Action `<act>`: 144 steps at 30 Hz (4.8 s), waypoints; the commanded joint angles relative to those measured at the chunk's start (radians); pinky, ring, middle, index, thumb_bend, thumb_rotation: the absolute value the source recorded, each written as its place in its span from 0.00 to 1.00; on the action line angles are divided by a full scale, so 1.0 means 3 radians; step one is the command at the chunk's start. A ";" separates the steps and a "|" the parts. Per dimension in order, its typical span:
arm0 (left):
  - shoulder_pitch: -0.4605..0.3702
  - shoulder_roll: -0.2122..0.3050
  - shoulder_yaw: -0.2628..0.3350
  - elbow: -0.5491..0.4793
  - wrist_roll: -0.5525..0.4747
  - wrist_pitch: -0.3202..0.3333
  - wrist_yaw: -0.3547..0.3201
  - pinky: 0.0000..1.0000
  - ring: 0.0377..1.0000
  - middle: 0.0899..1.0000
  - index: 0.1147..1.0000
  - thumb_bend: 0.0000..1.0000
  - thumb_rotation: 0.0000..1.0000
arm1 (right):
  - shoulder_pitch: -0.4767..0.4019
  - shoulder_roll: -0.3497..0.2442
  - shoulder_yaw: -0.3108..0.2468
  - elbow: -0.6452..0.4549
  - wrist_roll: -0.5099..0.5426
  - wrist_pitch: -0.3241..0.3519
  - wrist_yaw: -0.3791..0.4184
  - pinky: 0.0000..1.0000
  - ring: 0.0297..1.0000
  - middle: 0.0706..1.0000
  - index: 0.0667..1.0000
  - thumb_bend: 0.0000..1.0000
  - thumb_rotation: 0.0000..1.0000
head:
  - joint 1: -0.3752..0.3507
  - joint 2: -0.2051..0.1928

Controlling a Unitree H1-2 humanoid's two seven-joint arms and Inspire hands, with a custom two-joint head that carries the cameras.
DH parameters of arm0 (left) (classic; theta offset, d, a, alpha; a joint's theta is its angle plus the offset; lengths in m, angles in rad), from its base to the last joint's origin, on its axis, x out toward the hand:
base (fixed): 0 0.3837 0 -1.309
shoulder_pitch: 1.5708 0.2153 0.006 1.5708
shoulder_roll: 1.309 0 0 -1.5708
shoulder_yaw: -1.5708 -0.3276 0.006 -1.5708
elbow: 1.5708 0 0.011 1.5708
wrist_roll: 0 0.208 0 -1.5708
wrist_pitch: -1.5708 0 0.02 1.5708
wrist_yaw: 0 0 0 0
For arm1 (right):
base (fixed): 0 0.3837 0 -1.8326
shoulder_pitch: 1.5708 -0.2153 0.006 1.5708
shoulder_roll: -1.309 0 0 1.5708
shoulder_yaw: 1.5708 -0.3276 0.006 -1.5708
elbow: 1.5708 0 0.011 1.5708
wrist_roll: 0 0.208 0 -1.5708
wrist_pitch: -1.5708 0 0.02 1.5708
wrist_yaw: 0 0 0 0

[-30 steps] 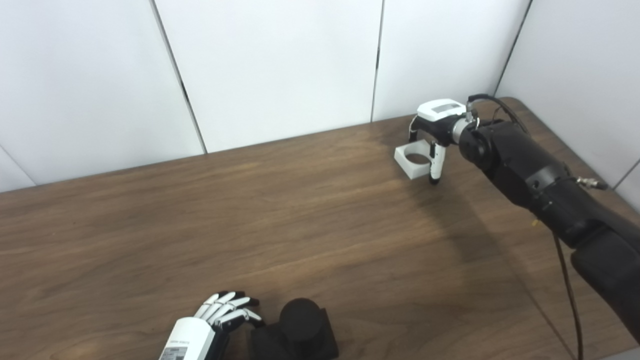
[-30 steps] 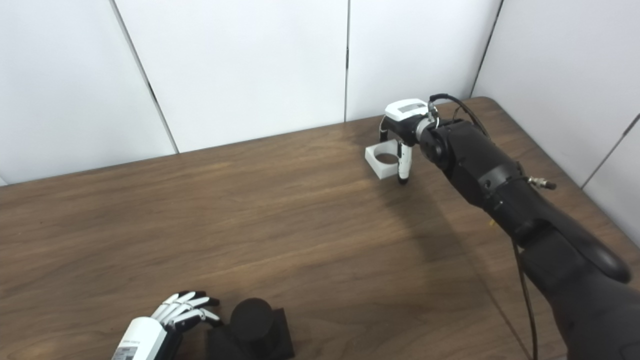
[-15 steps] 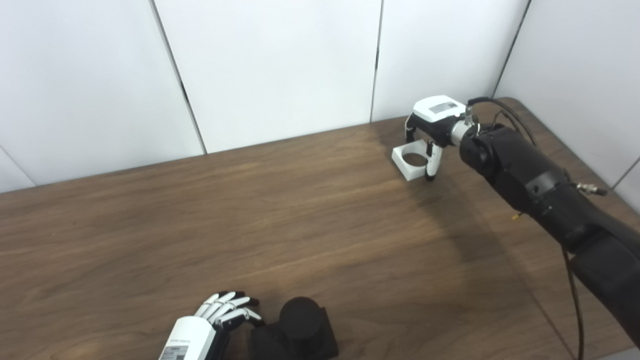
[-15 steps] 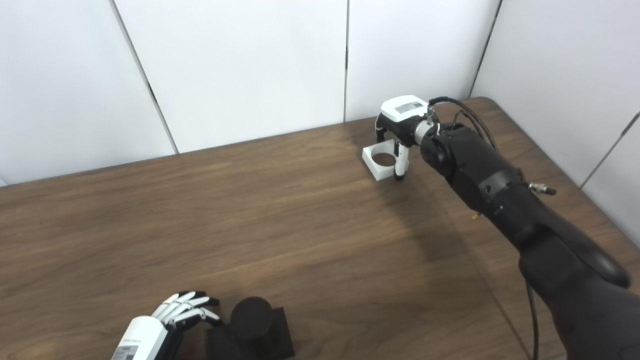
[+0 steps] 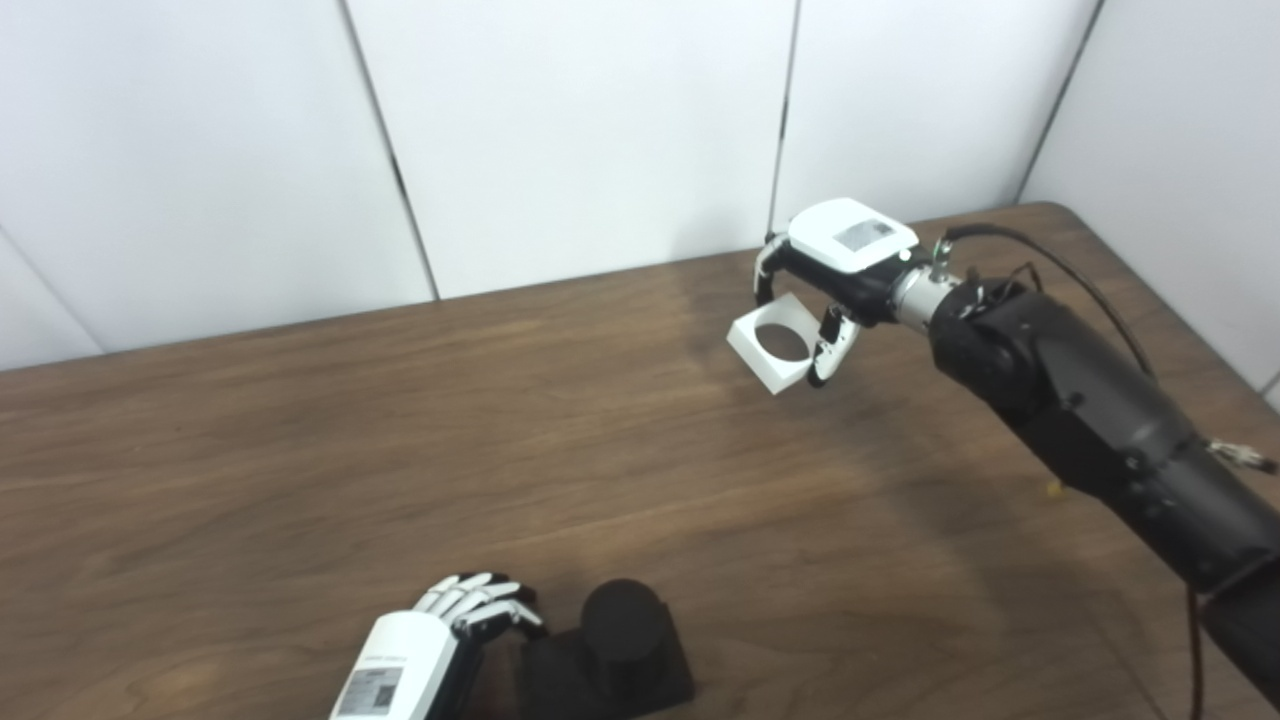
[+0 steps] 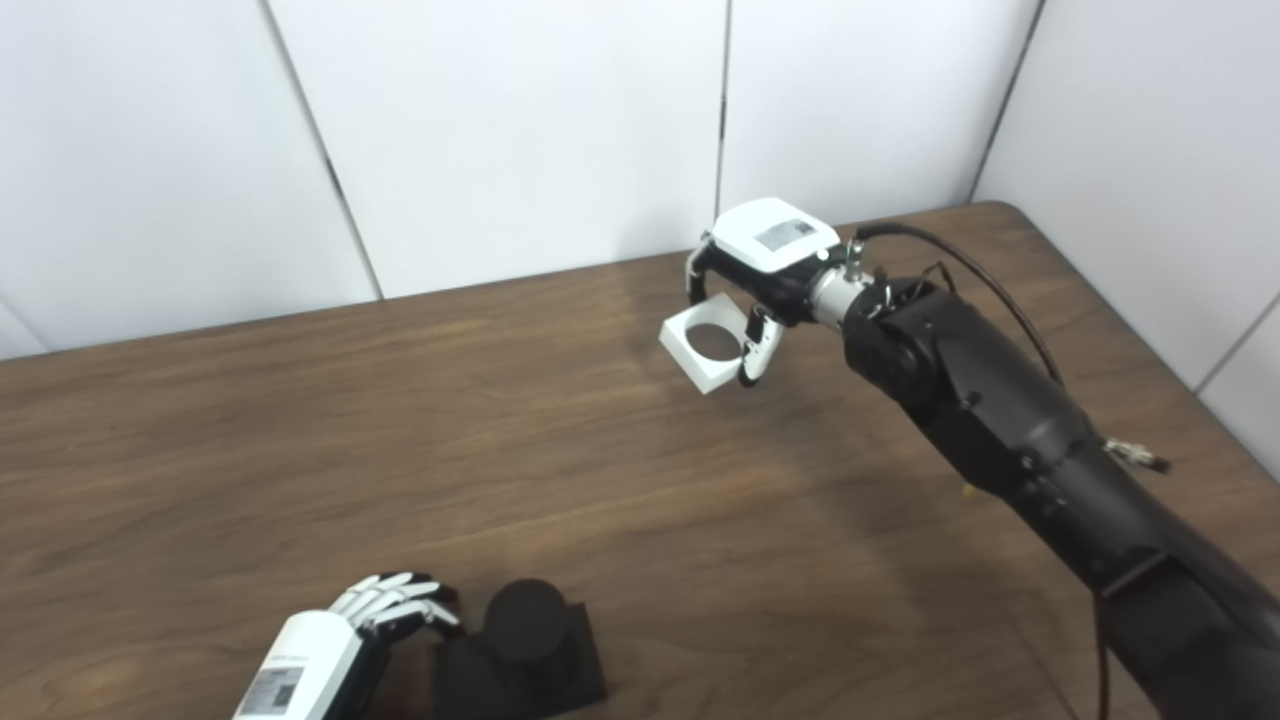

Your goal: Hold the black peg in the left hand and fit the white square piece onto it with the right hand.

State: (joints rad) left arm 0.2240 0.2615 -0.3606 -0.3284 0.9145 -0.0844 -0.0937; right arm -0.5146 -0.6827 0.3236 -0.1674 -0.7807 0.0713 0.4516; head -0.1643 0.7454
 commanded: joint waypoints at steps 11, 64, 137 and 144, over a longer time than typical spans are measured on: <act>-0.0030 -0.0058 -0.0052 0.0047 0.0105 0.0192 -0.0278 0.83 0.81 0.74 0.42 0.51 0.05 | -0.0029 0.0135 -0.0065 -0.1531 0.0495 0.0358 0.1176 0.89 0.82 0.70 0.44 0.52 0.13 | 0.0117 0.0130; -0.0049 -0.0096 -0.0103 -0.0053 0.0138 0.0290 -0.0355 0.82 0.80 0.73 0.42 0.51 0.05 | 0.0242 0.0801 0.0188 -0.1971 0.0434 0.0346 0.1662 0.96 0.87 0.70 0.44 0.52 0.13 | 0.0189 0.0253; -0.0031 -0.0102 -0.0119 -0.0140 0.0164 0.0317 -0.0387 0.80 0.78 0.72 0.42 0.51 0.05 | 0.0246 0.0786 0.0195 -0.1510 0.0134 -0.0172 0.1592 0.91 0.86 0.69 0.45 0.53 0.14 | 0.0174 0.0326; -0.0041 -0.0101 -0.0123 -0.0135 0.0163 0.0327 -0.0393 0.80 0.78 0.72 0.42 0.51 0.05 | 0.0251 0.0815 0.0198 -0.1551 0.0122 -0.0106 0.1643 0.92 0.87 0.70 0.56 0.94 0.23 | 0.0180 0.0326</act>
State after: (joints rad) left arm 0.1958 0.2208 -0.3858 -0.3767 0.9632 0.0040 -0.1682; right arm -0.4083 -0.4322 0.3995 -0.6139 -0.7328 0.0350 0.9545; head -0.1104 0.8422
